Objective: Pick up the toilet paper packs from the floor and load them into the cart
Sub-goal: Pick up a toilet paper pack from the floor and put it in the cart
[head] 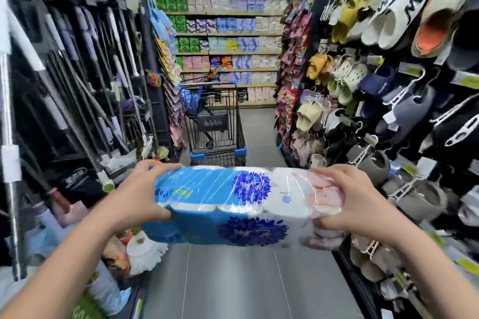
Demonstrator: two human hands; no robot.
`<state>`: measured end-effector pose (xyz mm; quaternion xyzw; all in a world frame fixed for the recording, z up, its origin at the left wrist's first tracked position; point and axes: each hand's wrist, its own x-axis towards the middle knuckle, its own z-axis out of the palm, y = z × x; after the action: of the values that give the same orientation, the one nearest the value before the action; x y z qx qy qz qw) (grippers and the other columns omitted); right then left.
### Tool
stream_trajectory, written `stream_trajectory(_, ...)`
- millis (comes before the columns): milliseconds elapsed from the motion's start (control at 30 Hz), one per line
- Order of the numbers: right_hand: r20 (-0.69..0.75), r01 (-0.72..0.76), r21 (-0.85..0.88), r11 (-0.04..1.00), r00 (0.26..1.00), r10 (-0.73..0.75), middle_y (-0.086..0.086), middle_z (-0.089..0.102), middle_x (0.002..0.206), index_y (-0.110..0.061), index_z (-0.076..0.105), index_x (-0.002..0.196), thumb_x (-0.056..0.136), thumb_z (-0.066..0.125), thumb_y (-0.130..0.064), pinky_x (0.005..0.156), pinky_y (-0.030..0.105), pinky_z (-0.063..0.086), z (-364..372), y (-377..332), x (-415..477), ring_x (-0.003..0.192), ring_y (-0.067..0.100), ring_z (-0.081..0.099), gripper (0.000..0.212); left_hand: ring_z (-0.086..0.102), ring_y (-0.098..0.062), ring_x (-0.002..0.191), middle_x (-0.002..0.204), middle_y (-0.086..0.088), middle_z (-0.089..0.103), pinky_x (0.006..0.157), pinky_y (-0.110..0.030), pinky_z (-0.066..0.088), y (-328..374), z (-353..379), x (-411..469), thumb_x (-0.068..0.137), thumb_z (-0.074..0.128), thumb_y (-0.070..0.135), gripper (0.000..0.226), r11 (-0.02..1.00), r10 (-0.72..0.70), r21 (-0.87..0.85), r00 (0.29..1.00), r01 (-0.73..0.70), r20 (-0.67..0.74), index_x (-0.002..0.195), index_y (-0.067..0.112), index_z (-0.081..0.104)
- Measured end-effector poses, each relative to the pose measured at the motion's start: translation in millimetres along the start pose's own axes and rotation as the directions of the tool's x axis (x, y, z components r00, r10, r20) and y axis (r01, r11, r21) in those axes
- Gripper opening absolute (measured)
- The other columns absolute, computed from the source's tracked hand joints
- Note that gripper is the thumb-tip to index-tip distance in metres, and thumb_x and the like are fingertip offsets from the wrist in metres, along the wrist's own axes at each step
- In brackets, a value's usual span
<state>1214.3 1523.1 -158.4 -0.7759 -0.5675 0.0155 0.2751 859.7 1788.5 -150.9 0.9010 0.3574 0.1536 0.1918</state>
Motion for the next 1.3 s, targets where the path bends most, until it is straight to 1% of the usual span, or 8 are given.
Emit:
stream_trajectory(100, 0.000, 0.001, -0.011, 1.000, 1.000, -0.001, -0.006, 0.045, 0.130, -0.035, 0.054, 0.141, 0.041, 0.074, -0.059, 0.108, 0.020, 0.026, 16, 27, 62, 0.129, 0.014, 0.038, 0.104, 0.043, -0.008, 0.120, 0.136, 0.009, 0.034, 0.104, -0.018, 0.030, -17, 14, 66, 0.056, 0.087, 0.026, 0.103, 1.000, 0.006, -0.011, 1.000, -0.006, 0.001, 0.145, 0.052, 0.041)
stream_trajectory(200, 0.031, -0.022, -0.006, 1.000, 0.999, 0.022, -0.009, 0.041, 0.132, -0.036, 0.052, 0.142, 0.042, 0.075, -0.057, 0.106, 0.009, 0.020, 29, 52, 126, 0.131, 0.010, 0.035, 0.105, 0.048, -0.011, 0.120, 0.134, 0.012, 0.034, 0.105, -0.025, 0.038, -36, 23, 130, 0.048, 0.083, 0.037, 0.101, 1.000, -0.005, -0.031, 1.000, 0.005, 0.015, 0.134, 0.065, 0.038)
stream_trajectory(367, 0.018, -0.026, -0.008, 1.000, 1.000, 0.026, -0.010, 0.041, 0.133, -0.037, 0.052, 0.142, 0.041, 0.076, -0.056, 0.114, 0.023, 0.028, 41, 93, 226, 0.134, 0.013, 0.037, 0.105, 0.044, -0.010, 0.122, 0.133, 0.012, 0.035, 0.107, -0.025, 0.035, -55, 30, 242, 0.046, 0.078, 0.038, 0.096, 0.999, 0.012, -0.037, 1.000, -0.011, 0.008, 0.126, 0.069, 0.036)
stream_trajectory(500, 0.000, -0.037, -0.018, 0.999, 0.999, 0.037, -0.009, 0.041, 0.132, -0.033, 0.055, 0.140, 0.042, 0.076, -0.056, 0.105, -0.001, 0.013, 48, 129, 288, 0.129, 0.006, 0.032, 0.104, 0.047, -0.013, 0.121, 0.128, 0.011, 0.037, 0.110, -0.029, 0.039, -64, 41, 320, 0.041, 0.075, 0.042, 0.099, 1.000, 0.022, -0.020, 1.000, -0.021, 0.012, 0.131, 0.064, 0.040)
stream_trajectory(600, 0.010, -0.045, -0.010, 0.999, 0.999, 0.045, -0.009, 0.042, 0.133, -0.034, 0.055, 0.140, 0.042, 0.077, -0.055, 0.104, -0.001, 0.014, 50, 157, 329, 0.131, 0.009, 0.035, 0.103, 0.047, -0.010, 0.117, 0.130, 0.013, 0.036, 0.107, -0.027, 0.040, -63, 49, 371, 0.040, 0.075, 0.042, 0.097, 1.000, 0.011, -0.015, 1.000, -0.011, 0.000, 0.126, 0.071, 0.038)
stream_trajectory(800, 0.061, 0.016, -0.009, 1.000, 0.998, -0.016, -0.013, 0.040, 0.134, -0.042, 0.051, 0.140, 0.043, 0.075, -0.056, 0.105, 0.001, 0.013, 51, 228, 421, 0.133, 0.007, 0.032, 0.101, 0.050, -0.008, 0.118, 0.131, 0.013, 0.037, 0.106, -0.022, 0.037, -54, 80, 457, 0.045, 0.080, 0.034, 0.102, 1.000, -0.031, -0.003, 0.999, 0.031, -0.021, 0.139, 0.055, 0.047)
stream_trajectory(1100, 0.086, 0.177, 0.085, 0.980, 0.979, -0.185, -0.006, 0.049, 0.128, -0.032, 0.058, 0.137, 0.042, 0.075, -0.053, 0.102, -0.004, 0.014, 42, 338, 584, 0.120, -0.003, 0.036, 0.099, 0.049, 0.000, 0.114, 0.128, 0.018, 0.036, 0.095, -0.014, 0.037, -17, 117, 580, 0.050, 0.083, 0.029, 0.094, 0.987, -0.161, -0.019, 0.982, 0.160, -0.099, 0.123, 0.070, 0.041)
stream_trajectory(1300, 0.115, 0.282, 0.075, 0.956, 0.950, -0.289, -0.001, 0.053, 0.121, -0.028, 0.061, 0.136, 0.044, 0.073, -0.053, 0.100, 0.000, 0.021, 42, 370, 674, 0.117, 0.016, 0.049, 0.096, 0.049, -0.011, 0.119, 0.131, 0.015, 0.033, 0.097, -0.017, 0.037, -12, 123, 632, 0.052, 0.088, 0.025, 0.104, 0.958, -0.282, 0.015, 0.950, 0.286, -0.137, 0.143, 0.052, 0.044)
